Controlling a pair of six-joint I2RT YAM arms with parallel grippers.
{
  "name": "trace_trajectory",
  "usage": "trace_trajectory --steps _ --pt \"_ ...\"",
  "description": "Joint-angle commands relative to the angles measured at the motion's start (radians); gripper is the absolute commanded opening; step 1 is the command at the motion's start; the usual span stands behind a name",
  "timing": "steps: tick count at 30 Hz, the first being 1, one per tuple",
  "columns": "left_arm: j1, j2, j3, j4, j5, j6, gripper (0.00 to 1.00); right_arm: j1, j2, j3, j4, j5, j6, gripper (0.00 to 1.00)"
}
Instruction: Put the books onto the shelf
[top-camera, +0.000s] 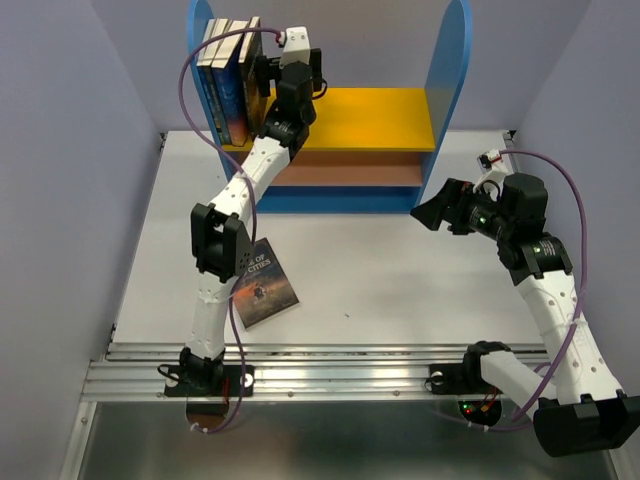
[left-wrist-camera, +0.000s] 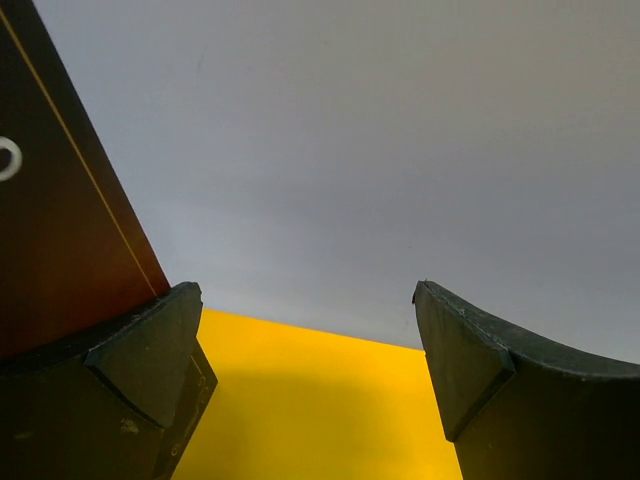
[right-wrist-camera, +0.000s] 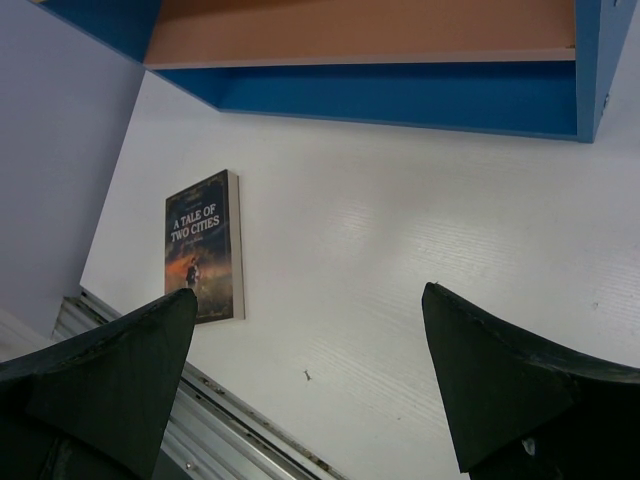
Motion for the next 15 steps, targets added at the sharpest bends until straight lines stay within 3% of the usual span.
trace_trajectory --steps 1,9,15 --pt "0.015 -0.013 0.053 0.065 -0.052 0.025 0.99 0.000 -0.024 0.003 0.037 0.006 -0.008 1.00" --pt "0.025 -0.096 -0.069 0.092 -0.161 0.048 0.99 0.000 -0.015 0.003 0.037 0.001 -0.009 1.00" --pt "0.036 -0.155 -0.138 0.057 -0.147 0.015 0.99 0.000 -0.016 0.000 0.042 0.001 -0.008 1.00"
